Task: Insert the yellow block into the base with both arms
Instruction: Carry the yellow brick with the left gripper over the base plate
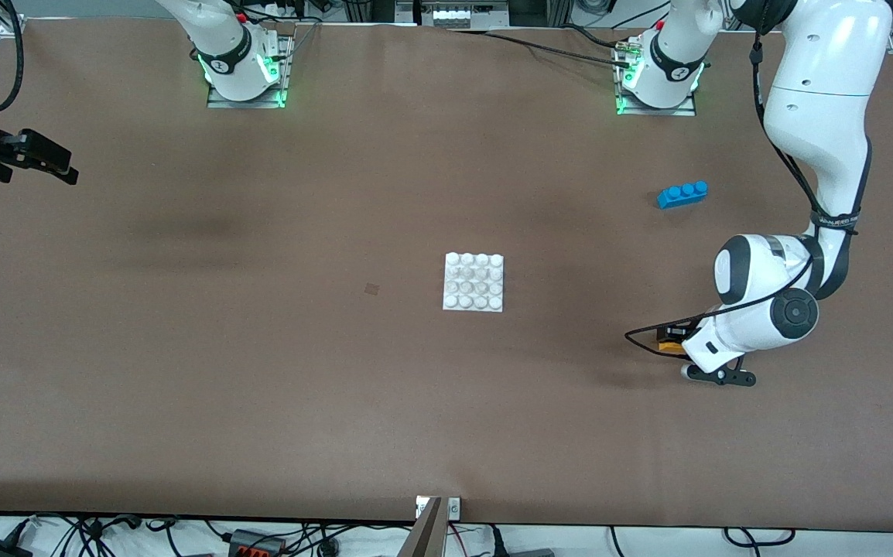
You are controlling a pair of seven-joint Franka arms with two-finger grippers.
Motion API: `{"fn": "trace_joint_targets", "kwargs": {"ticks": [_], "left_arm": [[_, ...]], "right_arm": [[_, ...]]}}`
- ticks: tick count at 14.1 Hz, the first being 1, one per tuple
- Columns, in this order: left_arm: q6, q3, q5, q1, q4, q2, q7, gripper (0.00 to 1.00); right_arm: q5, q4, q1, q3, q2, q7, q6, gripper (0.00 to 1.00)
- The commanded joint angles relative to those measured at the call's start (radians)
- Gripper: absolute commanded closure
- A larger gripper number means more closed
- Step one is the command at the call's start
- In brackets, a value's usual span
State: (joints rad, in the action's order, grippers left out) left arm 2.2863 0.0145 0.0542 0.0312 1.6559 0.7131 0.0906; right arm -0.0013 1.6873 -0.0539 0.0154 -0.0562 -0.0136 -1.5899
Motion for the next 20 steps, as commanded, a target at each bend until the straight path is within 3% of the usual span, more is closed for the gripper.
{"fn": "trace_joint_targets", "kwargs": {"ticks": [1,4,10,13,16,18,20], "left_arm": [[0.005,-0.001,0.004,0.007,0.001,-0.007,-0.003,0.48],[-0.074,0.042,0.012,0.03,0.004,-0.049,-0.055,0.51],[-0.194,0.215,0.01,0.068,0.012,-0.146,-0.191,0.54],[-0.18,0.333,-0.005,0.088,0.033,-0.158,-0.391,0.56],[-0.128,0.375,-0.014,0.121,0.041,-0.155,-0.478,0.58],[-0.107,0.38,-0.119,0.185,0.039,-0.15,-0.585,0.58],[-0.064,0.433,-0.223,0.202,0.039,-0.121,-0.722,0.61]], "right_arm": [[-0.003,0.0,0.012,0.003,-0.014,-0.045,0.007,0.0],[-0.002,-0.034,0.015,0.001,0.005,-0.046,0.013,0.0],[-0.002,-0.034,0.003,-0.003,0.006,-0.054,0.036,0.0],[0.0,-0.038,-0.012,-0.017,0.007,-0.057,0.114,0.0],[-0.002,-0.128,-0.012,-0.014,0.019,-0.066,0.09,0.0],[0.004,-0.176,-0.008,-0.012,0.042,-0.069,0.067,0.0],[0.001,-0.176,-0.004,-0.011,0.042,-0.066,0.067,0.0]]}}
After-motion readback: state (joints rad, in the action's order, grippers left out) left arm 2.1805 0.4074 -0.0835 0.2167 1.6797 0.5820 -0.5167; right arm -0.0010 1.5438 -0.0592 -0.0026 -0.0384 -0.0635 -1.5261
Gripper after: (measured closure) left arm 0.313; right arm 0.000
